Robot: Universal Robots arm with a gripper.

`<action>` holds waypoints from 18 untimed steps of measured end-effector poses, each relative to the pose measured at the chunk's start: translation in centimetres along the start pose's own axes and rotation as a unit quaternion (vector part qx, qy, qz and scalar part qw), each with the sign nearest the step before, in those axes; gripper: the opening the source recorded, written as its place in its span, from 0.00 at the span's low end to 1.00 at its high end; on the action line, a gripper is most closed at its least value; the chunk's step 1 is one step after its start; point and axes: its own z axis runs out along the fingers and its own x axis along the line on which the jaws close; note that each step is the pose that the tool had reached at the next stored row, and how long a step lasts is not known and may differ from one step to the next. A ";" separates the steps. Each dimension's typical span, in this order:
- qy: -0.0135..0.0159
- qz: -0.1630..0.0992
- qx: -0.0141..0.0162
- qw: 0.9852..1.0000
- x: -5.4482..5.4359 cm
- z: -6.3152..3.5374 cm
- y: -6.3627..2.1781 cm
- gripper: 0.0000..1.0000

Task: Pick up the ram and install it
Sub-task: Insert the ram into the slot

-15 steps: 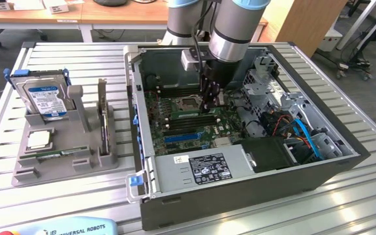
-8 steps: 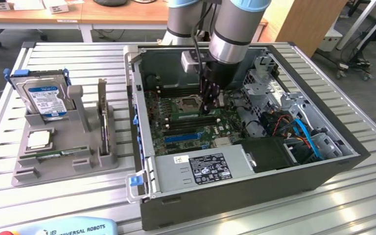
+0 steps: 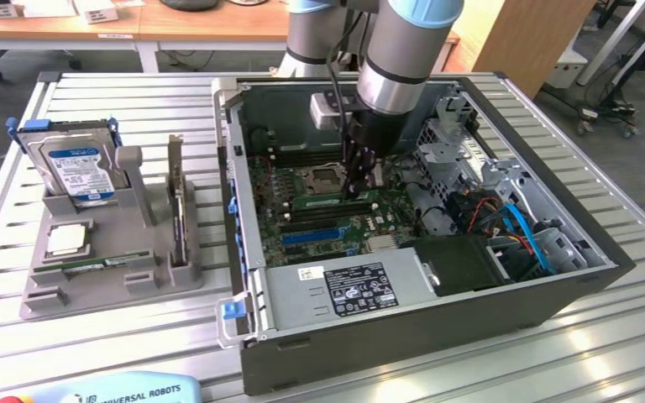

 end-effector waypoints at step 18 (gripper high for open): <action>-0.001 0.007 0.001 1.000 0.0 0.10 0.05 0.12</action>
